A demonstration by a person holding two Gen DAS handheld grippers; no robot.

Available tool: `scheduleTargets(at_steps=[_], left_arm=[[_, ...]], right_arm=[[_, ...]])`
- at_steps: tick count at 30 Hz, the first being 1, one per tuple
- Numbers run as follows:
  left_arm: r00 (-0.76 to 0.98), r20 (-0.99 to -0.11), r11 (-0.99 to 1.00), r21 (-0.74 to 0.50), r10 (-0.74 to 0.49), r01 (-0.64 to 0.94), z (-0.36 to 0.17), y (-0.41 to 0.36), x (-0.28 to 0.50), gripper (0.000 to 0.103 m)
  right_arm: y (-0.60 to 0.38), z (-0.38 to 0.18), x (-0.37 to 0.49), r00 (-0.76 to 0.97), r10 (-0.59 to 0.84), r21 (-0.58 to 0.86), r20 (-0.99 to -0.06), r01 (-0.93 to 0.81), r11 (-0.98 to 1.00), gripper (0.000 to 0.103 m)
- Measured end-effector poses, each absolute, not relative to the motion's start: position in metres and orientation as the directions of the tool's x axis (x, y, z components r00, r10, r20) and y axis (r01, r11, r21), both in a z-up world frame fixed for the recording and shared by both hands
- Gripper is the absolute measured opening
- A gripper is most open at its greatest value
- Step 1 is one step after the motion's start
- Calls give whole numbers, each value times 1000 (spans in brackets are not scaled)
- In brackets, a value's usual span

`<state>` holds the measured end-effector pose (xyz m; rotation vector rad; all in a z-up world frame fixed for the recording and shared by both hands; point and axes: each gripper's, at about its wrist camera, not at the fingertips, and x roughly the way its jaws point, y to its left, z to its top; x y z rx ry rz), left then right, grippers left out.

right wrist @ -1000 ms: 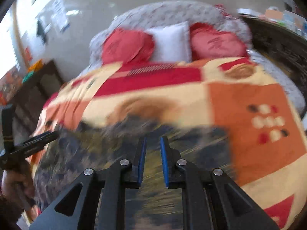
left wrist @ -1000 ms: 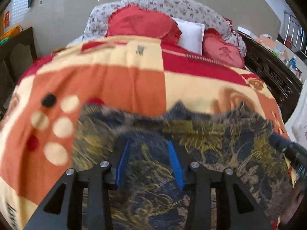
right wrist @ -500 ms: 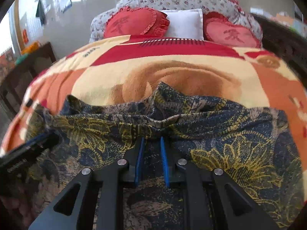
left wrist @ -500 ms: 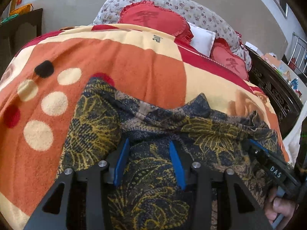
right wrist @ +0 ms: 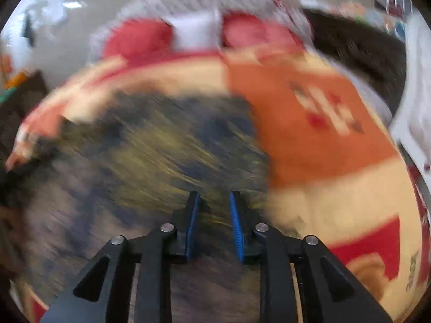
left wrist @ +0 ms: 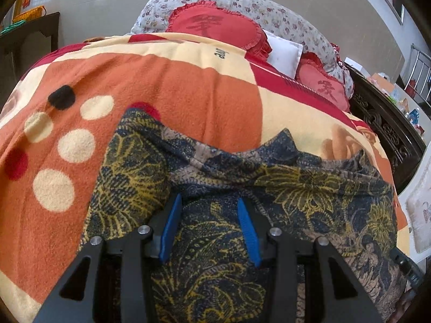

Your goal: Fold small clothes

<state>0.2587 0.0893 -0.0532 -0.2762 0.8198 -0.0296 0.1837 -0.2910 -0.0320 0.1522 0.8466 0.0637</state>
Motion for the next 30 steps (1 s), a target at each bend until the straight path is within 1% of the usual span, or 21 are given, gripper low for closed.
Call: scheduleTargets(at_steps=[1, 4, 5, 7, 9, 10, 12, 13, 14, 16, 19, 21, 23, 25, 26, 27, 28, 30], left_arm=[[684, -717, 963, -256, -134, -81, -53, 89, 259, 45], [684, -718, 965, -250, -129, -81, -53, 89, 259, 45], [684, -718, 964, -251, -129, -82, -53, 87, 258, 45], [684, -718, 965, -250, -128, -82, -53, 87, 258, 45], [684, -718, 965, -250, -128, -82, -53, 87, 258, 45], [684, -719, 965, -249, -128, -82, -53, 87, 258, 45], [683, -719, 965, -249, -127, -82, -53, 87, 259, 45], [683, -719, 965, -249, -127, -82, -53, 88, 259, 45], [683, -719, 965, -249, -128, -82, -53, 88, 259, 45], [682, -721, 967, -243, -123, -83, -53, 87, 259, 45], [679, -725, 970, -230, -115, -82, -53, 84, 259, 46], [662, -743, 977, -198, -101, -74, -49, 80, 258, 47], [622, -780, 988, -142, -72, -64, -35, 72, 254, 48], [658, -743, 980, -196, -125, -34, -16, 70, 234, 48], [689, -705, 974, -229, -168, 4, -3, 67, 214, 48], [705, -687, 973, -231, -178, 21, 2, 66, 202, 49], [724, -668, 976, -215, -172, 34, 5, 64, 183, 50], [713, -688, 983, -185, -132, 3, -9, 67, 165, 50]], right_arm=[[-296, -28, 184, 650, 131, 186, -749, 17, 982, 42], [-291, -1, 177, 668, 38, 127, -744, 86, 988, 42], [-285, 12, 167, 694, 52, 144, -719, 75, 987, 42], [-268, 25, 151, 712, 132, 192, -690, 4, 981, 42], [-246, 19, 139, 688, 168, 176, -706, -59, 983, 45], [-233, 8, 136, 663, 164, 138, -731, -92, 986, 46], [-218, -24, 136, 620, 100, 45, -778, -104, 994, 47], [-218, -38, 132, 636, 102, 37, -765, -114, 993, 48], [-219, -37, 131, 657, 114, 42, -745, -124, 991, 49], [-224, -36, 133, 652, 139, 78, -746, -122, 989, 49], [-223, -37, 128, 667, 130, 57, -734, -129, 990, 49], [-221, -38, 128, 670, 120, 40, -733, -134, 990, 49], [-219, -38, 127, 673, 109, 24, -732, -135, 991, 49], [-219, -36, 128, 674, 109, 23, -731, -135, 991, 49], [-219, -36, 128, 675, 112, 27, -730, -135, 990, 49], [-220, -36, 128, 675, 117, 34, -729, -136, 990, 49], [-221, -36, 128, 674, 123, 42, -729, -136, 990, 49], [-221, -37, 128, 674, 120, 38, -729, -136, 990, 49]])
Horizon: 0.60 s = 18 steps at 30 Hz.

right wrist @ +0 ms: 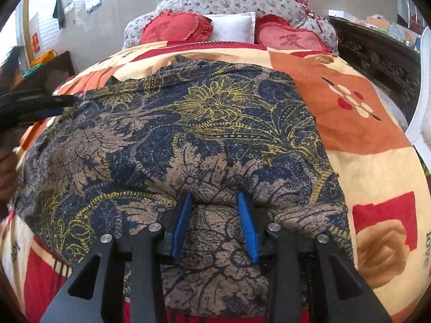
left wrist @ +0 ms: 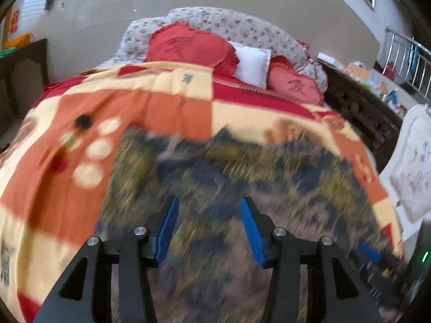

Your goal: Fold small clothes

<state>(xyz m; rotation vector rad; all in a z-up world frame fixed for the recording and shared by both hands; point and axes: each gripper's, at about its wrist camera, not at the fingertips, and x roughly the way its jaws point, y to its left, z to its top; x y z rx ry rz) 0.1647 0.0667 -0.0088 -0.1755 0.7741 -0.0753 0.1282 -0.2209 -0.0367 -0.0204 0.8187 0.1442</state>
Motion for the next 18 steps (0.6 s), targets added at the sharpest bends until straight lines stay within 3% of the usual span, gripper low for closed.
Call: scheduleTargets(at_steps=[2, 5, 11, 18], left_arm=[[658, -744, 980, -194, -120, -41, -37, 78, 161, 50], [677, -719, 971, -237, -156, -28, -45, 84, 156, 50], [672, -740, 996, -82, -36, -37, -46, 59, 155, 54], [684, -729, 996, -76, -28, -40, -50, 61, 154, 54]], right_arm=[[-220, -37, 128, 674, 117, 32, -729, -136, 990, 49], [-220, -37, 128, 677, 115, 27, -727, -139, 990, 49], [-220, -37, 128, 677, 110, 20, -728, -138, 990, 49], [-218, -37, 127, 678, 96, 2, -728, -137, 991, 49]])
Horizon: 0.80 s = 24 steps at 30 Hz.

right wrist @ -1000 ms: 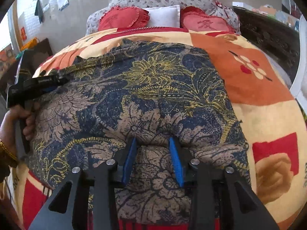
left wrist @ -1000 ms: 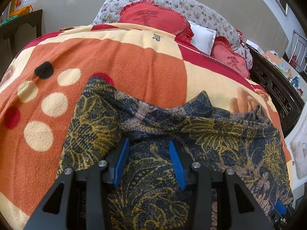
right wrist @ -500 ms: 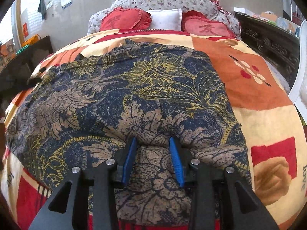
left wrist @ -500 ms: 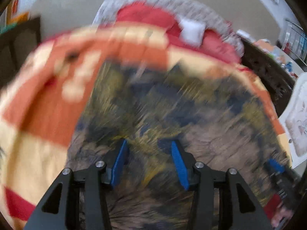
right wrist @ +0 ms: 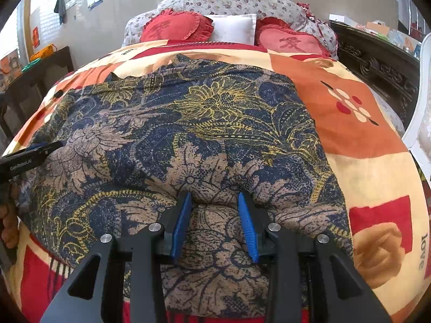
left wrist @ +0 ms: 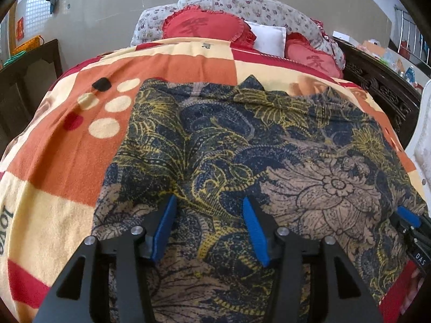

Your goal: Fold small clothes

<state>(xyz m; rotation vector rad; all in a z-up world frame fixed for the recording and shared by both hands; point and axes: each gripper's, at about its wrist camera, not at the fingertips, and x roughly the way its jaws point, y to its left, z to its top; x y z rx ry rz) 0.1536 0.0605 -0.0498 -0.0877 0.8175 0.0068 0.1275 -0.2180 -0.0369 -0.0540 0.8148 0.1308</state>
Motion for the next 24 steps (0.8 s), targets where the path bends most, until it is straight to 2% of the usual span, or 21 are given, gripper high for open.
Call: scheduleTargets(at_steps=[20, 22, 24], left_arm=[[684, -729, 995, -86, -35, -41, -49, 63, 158, 55], [671, -739, 993, -116, -65, -32, -42, 66, 153, 56], [666, -733, 975, -217, -134, -43, -28, 79, 137, 56]], right_arm=[[-212, -37, 127, 683, 57, -51, -728, -137, 989, 49], [-212, -37, 127, 683, 56, -53, -728, -137, 989, 49], [-212, -37, 127, 684, 56, -52, -728, -137, 989, 49]])
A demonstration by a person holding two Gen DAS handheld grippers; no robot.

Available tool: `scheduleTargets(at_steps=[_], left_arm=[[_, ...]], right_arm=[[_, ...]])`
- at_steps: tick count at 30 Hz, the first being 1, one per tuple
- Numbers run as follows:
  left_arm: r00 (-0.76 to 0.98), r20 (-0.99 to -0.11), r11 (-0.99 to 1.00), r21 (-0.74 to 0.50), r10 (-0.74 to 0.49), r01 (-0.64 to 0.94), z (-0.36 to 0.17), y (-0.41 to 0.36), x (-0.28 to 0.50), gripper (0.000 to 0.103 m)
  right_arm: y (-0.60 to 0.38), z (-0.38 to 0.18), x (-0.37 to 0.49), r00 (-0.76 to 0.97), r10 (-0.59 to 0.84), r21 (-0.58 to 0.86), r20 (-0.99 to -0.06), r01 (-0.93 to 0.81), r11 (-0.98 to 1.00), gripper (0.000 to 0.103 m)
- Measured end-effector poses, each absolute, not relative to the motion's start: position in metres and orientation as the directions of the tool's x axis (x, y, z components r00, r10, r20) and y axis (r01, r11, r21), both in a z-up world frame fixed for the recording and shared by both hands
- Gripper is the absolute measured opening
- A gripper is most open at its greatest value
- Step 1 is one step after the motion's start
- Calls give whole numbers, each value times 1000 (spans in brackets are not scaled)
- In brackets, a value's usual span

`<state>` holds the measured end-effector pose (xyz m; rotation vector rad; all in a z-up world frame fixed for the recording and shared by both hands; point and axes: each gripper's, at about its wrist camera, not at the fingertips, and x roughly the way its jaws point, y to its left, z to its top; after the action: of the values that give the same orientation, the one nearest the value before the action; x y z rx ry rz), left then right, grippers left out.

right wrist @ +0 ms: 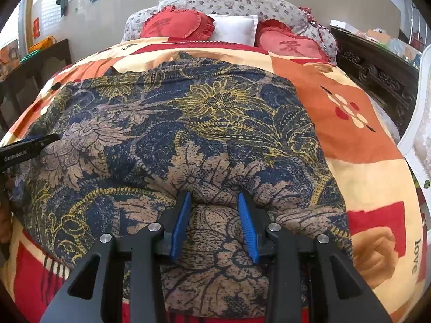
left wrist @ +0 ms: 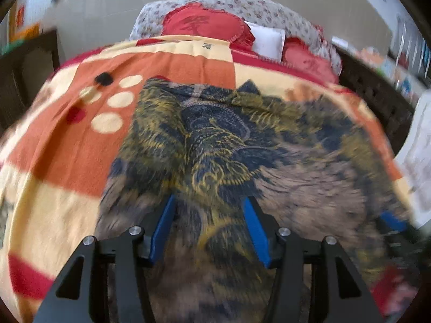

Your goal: Fold small clothes

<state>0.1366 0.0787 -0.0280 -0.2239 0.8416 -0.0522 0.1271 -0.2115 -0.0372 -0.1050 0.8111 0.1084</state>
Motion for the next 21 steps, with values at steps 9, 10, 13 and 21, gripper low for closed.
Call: scheduleTargets(at_steps=[9, 10, 13, 21], left_arm=[[690, -582, 790, -613, -431, -24, -35, 137, 1, 85], [680, -587, 774, -632, -439, -45, -44, 138, 0, 85], [693, -582, 755, -651, -426, -83, -57, 139, 4, 83], [652, -544, 543, -807, -528, -233, -66, 171, 52, 90]], right_arm=[[-217, -37, 127, 684, 88, -12, -724, -141, 990, 50], [-218, -37, 127, 684, 95, -3, -723, -141, 990, 50], [-220, -37, 127, 682, 105, 9, -724, -142, 990, 50], [-218, -38, 127, 683, 99, 1, -723, -142, 990, 50]])
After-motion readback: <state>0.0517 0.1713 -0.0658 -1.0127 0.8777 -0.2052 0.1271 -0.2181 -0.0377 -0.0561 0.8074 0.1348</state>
